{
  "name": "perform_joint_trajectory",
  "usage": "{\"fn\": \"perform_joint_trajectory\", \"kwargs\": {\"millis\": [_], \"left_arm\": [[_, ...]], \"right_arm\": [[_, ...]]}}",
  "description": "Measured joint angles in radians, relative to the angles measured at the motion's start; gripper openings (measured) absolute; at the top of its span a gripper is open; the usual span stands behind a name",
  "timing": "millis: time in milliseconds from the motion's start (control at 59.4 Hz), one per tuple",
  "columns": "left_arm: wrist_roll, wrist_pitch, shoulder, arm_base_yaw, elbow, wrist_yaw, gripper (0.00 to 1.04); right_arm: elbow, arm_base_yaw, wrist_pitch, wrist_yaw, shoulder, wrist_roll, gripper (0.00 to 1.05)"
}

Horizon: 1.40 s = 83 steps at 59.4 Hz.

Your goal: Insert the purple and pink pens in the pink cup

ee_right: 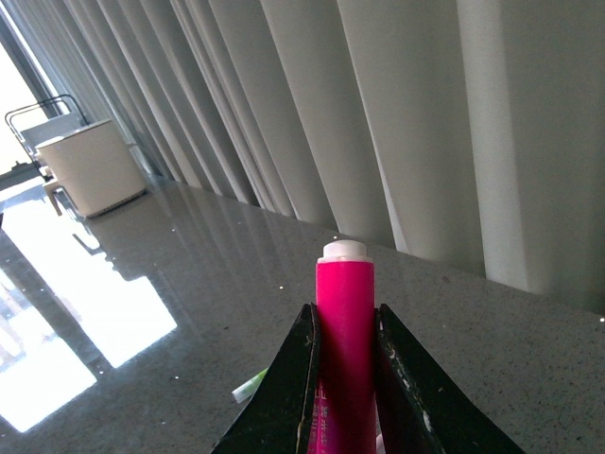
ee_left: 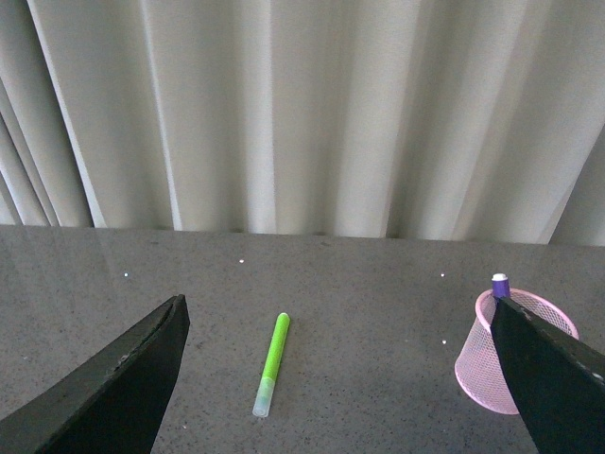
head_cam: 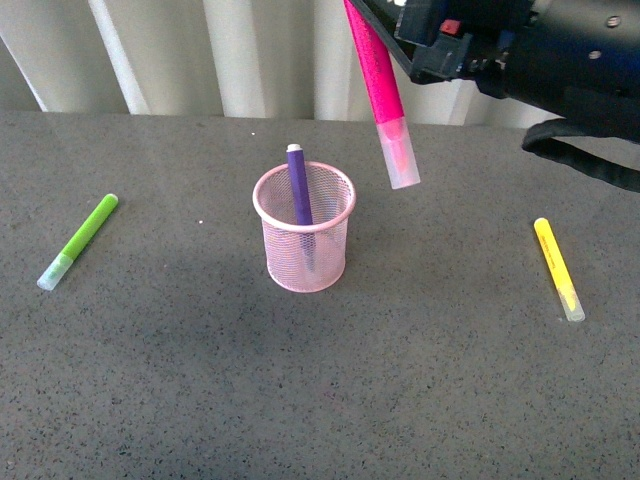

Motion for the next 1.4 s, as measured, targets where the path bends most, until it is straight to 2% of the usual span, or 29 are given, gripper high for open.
{"fn": "perform_joint_trajectory", "kwargs": {"millis": [370,623,1397], "left_arm": [[0.0,0.0,0.0,0.0,0.0,0.0,0.98],[0.0,0.0,0.0,0.0,0.0,0.0,0.98],[0.0,0.0,0.0,0.0,0.0,0.0,0.98]], "right_arm": [[0.213,0.068,-0.046,0.092,0.23,-0.056,0.12],[0.327,0.078,-0.072,0.129,0.327,-0.068,0.12],[0.401,0.071,-0.037,0.151,0.443,-0.095,0.12]]}}
